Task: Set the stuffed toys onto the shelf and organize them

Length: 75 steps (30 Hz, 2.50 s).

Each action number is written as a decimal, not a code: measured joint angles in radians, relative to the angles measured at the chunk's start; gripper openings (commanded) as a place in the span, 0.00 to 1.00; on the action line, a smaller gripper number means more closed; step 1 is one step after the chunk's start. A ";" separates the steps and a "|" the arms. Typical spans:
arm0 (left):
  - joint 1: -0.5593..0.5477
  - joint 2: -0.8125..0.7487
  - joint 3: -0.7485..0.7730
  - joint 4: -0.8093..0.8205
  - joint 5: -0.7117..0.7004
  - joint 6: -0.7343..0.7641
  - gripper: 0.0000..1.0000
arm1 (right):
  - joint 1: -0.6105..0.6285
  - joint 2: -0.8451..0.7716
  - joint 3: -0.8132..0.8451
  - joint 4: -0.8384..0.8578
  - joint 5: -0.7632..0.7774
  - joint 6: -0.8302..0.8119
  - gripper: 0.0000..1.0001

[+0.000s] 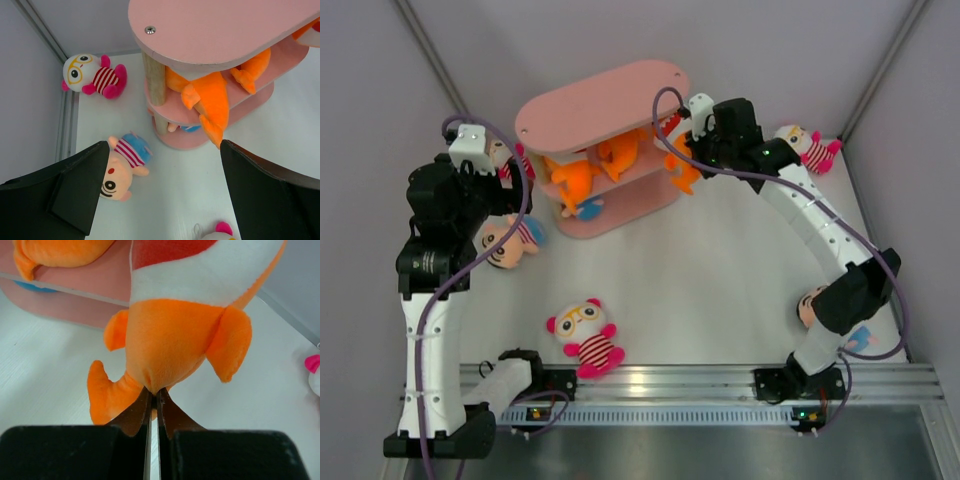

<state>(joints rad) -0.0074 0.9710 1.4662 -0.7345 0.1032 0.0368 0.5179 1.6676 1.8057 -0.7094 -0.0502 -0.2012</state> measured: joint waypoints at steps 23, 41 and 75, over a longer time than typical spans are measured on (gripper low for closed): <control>0.000 0.000 0.000 0.000 0.004 0.000 0.98 | 0.071 0.089 0.029 0.206 0.294 0.151 0.00; 0.000 0.000 -0.011 0.000 0.012 0.000 0.98 | 0.101 0.147 -0.079 0.481 0.459 0.366 0.00; 0.000 0.000 -0.038 0.000 -0.014 0.019 0.98 | 0.002 -0.072 -0.163 0.452 0.171 0.378 0.93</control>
<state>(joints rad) -0.0074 0.9707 1.4284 -0.7349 0.0887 0.0555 0.5194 1.5959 1.6424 -0.2573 0.1207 0.1764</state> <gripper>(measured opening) 0.983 0.921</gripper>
